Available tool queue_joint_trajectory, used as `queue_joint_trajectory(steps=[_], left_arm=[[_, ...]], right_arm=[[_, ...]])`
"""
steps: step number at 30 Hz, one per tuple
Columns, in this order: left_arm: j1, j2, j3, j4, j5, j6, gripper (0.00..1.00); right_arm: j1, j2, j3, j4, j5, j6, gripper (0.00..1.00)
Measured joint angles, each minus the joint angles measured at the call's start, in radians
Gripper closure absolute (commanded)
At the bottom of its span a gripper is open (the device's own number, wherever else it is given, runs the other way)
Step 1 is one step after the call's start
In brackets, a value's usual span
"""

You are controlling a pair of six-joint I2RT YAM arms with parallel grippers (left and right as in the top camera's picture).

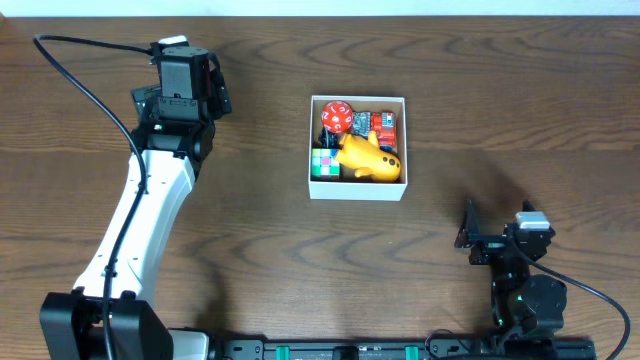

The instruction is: Pack container

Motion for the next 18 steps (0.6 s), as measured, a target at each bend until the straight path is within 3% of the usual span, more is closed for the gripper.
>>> queue_joint_trajectory(steps=[8, 18], left_arm=[[0.0, -0.061, -0.018, -0.117, 0.0, 0.0, 0.02], [0.0, -0.534, -0.032, -0.235, 0.0, 0.0, 0.02]], right_arm=[[0.0, 0.0, 0.0, 0.0, 0.0, 0.0, 0.01], [0.0, -0.001, 0.0, 0.0, 0.0, 0.0, 0.01]])
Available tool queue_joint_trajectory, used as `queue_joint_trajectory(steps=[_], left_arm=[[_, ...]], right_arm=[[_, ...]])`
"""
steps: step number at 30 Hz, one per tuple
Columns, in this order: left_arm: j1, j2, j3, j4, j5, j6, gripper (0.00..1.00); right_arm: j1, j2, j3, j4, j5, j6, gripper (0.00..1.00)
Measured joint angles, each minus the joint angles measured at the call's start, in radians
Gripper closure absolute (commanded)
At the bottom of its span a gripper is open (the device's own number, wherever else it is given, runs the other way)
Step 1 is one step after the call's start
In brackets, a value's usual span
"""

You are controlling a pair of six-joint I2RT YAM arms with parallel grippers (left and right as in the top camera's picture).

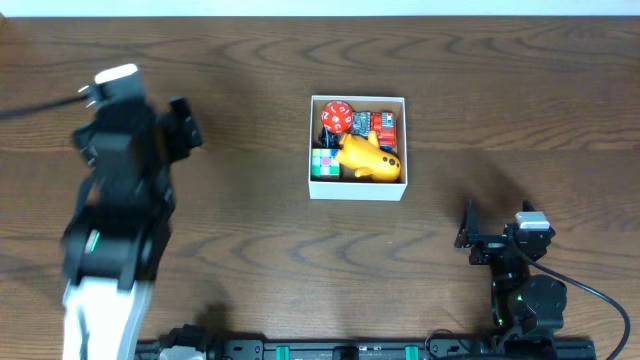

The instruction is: Pack container

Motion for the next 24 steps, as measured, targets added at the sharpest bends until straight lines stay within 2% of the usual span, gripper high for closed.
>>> queue_joint_trajectory(steps=[9, 13, 18, 24], left_arm=[[0.0, -0.383, -0.002, -0.188, 0.02, -0.003, 0.02], [0.0, -0.582, -0.036, -0.198, 0.072, -0.004, 0.02], [0.0, -0.778, -0.21, -0.135, 0.117, -0.004, 0.02], [0.01, -0.86, -0.464, 0.045, 0.143, -0.007, 0.02]], right_arm=[[0.0, -0.001, 0.0, 0.0, 0.0, 0.0, 0.01], [0.0, -0.001, 0.0, 0.0, 0.0, 0.0, 0.01], [0.0, -0.001, -0.001, 0.0, 0.0, -0.001, 0.01], [0.0, -0.001, -0.002, 0.0, 0.0, -0.002, 0.01]])
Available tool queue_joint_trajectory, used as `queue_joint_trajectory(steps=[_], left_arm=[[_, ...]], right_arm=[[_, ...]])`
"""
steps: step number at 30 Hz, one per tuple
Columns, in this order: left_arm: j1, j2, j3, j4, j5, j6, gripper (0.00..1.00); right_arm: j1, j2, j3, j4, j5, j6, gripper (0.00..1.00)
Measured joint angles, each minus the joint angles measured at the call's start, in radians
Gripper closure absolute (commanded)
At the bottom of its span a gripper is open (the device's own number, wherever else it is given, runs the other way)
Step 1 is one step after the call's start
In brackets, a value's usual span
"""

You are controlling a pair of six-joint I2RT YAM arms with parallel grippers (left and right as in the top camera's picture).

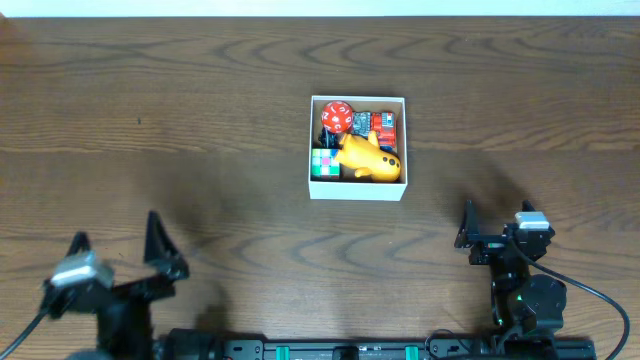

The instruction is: Pack container

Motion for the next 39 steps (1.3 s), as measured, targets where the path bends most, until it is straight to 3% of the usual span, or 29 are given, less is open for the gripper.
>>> queue_joint_trajectory(steps=[15, 28, 39], left_arm=[[0.032, -0.025, -0.467, 0.345, 0.018, -0.024, 0.02], [0.032, -0.111, -0.637, 0.376, 0.018, -0.039, 0.02], [0.039, -0.126, -0.655, 0.404, 0.018, -0.045, 0.02]], right_arm=[[0.0, 0.0, 0.0, 0.0, 0.0, 0.0, 0.01], [0.0, 0.0, 0.0, 0.0, 0.0, 0.0, 0.01], [0.0, 0.0, 0.0, 0.0, 0.0, 0.0, 0.01]])
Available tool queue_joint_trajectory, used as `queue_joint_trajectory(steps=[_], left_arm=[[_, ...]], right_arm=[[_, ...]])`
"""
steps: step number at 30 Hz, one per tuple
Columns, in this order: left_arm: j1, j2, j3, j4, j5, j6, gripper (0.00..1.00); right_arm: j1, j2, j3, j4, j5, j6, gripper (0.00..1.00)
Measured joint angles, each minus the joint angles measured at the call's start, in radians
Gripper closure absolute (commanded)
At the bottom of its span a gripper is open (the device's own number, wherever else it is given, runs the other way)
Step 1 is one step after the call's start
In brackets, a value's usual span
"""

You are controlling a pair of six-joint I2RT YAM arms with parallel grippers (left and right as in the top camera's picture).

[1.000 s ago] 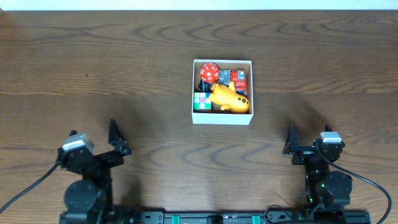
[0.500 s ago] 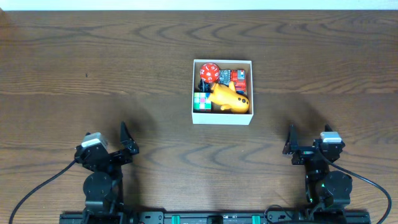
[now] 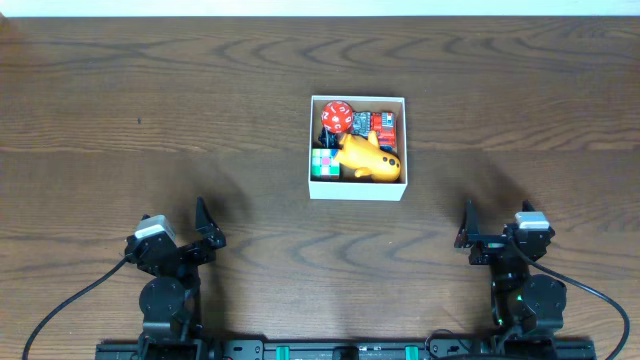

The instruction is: Pack container

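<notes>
A white square container [image 3: 357, 186] sits at the middle of the table. It holds a yellow toy [image 3: 366, 158], a red ball with white spots [image 3: 336, 117], a coloured cube [image 3: 324, 162] and red and dark items [image 3: 381, 126]. My left gripper [image 3: 206, 228] is folded back at the near left edge, far from the container, with nothing in it. At the near right edge my right gripper [image 3: 466, 228] is folded the same way, also holding nothing. The overhead view does not show how far either pair of fingers is spread.
The dark wooden table [image 3: 200, 120] spreads around the container. Both arm bases stand on a black rail [image 3: 340, 351] along the near edge. A black cable [image 3: 60, 305] trails from the left arm.
The left arm has moved from the lower left corner, close under the camera, to its folded pose at the near left edge. The right arm and the container have not moved.
The left arm first reached out over the far left of the table, its gripper left of the container. It was then nearer the left edge, then low at the near left corner, and now rests folded. The container's contents and the right arm stayed the same throughout.
</notes>
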Motion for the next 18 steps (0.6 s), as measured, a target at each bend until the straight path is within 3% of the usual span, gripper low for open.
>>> queue_joint_trajectory(steps=[18], left_arm=[[0.026, 0.0, -0.013, 0.02, 0.0, -0.023, 0.02]], right_arm=[[0.0, 0.0, 0.0, 0.0, 0.0, 0.0, 0.01]])
